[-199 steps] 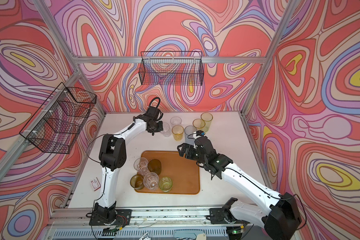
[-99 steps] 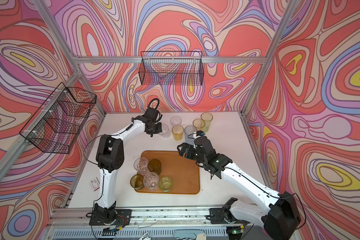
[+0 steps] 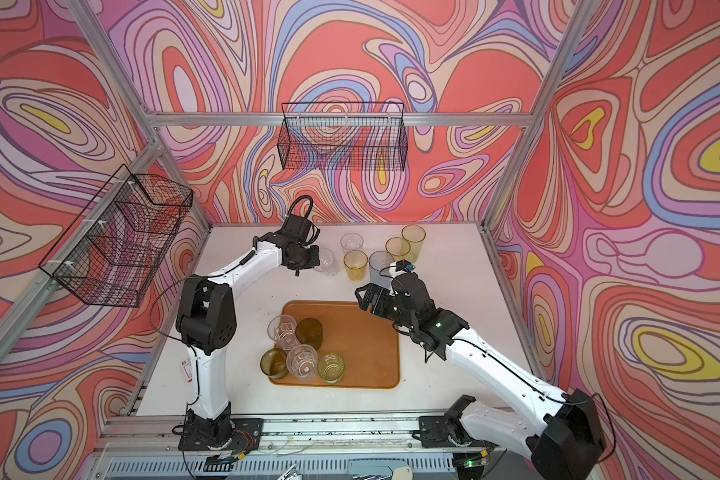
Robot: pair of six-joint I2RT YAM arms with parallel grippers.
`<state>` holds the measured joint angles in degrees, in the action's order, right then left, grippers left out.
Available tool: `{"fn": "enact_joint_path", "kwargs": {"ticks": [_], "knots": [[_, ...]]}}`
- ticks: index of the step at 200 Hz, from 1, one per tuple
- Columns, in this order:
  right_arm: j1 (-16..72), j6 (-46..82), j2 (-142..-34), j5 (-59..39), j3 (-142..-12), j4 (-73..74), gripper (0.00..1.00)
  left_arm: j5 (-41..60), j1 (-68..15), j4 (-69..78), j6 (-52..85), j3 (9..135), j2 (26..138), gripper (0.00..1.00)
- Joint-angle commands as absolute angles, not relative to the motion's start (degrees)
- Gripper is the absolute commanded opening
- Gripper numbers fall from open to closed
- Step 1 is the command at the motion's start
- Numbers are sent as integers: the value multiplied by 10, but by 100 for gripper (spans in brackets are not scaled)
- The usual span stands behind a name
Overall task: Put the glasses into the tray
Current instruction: 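Lower the left gripper onto the clear glass rim and close, then lift the clear glass with the left gripper and carry it over the tray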
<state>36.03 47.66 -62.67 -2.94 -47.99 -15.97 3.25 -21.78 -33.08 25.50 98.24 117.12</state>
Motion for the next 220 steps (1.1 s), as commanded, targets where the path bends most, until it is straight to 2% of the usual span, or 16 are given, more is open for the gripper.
{"fn": "enact_joint_path", "kwargs": {"ticks": [1, 91, 147, 220], "knots": [[358, 467, -620, -30, -487, -155, 98, 46, -212, -319, 257, 961, 1127, 0], [358, 470, -578, -38, -438, -123, 98, 48, -221, -330, 271, 901, 1054, 0], [358, 440, -583, -38, -447, -136, 98, 13, -259, -354, 272, 855, 989, 0], [358, 438, -557, -24, -408, -109, 98, -26, -305, -404, 266, 853, 926, 0]]}}
